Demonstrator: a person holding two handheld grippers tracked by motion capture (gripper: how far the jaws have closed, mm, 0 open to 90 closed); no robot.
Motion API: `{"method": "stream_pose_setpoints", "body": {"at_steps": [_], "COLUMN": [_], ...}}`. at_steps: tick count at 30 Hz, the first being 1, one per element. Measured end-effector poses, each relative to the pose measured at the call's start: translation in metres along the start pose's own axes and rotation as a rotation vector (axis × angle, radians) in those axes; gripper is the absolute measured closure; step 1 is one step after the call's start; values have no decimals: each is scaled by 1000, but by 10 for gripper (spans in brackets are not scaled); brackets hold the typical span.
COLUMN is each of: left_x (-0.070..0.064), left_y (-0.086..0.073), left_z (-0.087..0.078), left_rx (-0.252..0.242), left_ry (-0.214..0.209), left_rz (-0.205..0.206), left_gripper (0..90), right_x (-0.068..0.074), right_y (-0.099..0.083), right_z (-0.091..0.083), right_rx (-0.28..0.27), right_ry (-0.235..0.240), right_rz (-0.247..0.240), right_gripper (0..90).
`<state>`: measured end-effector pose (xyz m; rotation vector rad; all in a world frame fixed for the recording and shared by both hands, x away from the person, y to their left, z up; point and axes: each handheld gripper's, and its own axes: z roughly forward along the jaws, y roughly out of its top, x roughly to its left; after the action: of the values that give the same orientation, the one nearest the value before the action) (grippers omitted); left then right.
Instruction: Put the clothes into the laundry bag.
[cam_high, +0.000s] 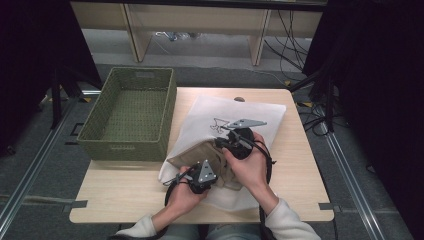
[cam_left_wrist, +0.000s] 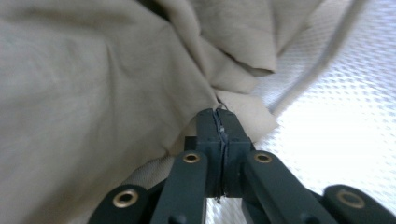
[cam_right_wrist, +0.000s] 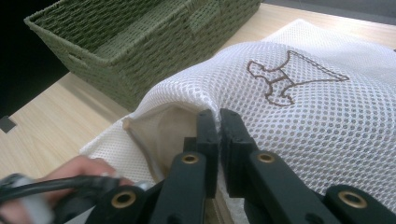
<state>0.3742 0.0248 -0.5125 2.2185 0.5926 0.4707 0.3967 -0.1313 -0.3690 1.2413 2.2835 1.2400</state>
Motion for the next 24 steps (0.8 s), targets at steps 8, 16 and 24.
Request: {"method": "stream_pose_setpoints", "body": {"at_steps": [8, 16, 24], "left_x": [2, 1, 2], "left_y": [12, 16, 4], "left_z": [16, 22, -8], "left_rx": [7, -31, -59], "left_ry": [-46, -41, -33], "left_rz": [9, -30, -16], "left_gripper": [890, 858, 720], "right_x": [-1, -2, -2], "right_y": [0, 0, 0], "right_z": [0, -1, -1], "right_rx": [-4, -4, 1], "right_ry": [8, 0, 4], "right_rz": [2, 5, 15], "right_gripper": [878, 877, 876]}}
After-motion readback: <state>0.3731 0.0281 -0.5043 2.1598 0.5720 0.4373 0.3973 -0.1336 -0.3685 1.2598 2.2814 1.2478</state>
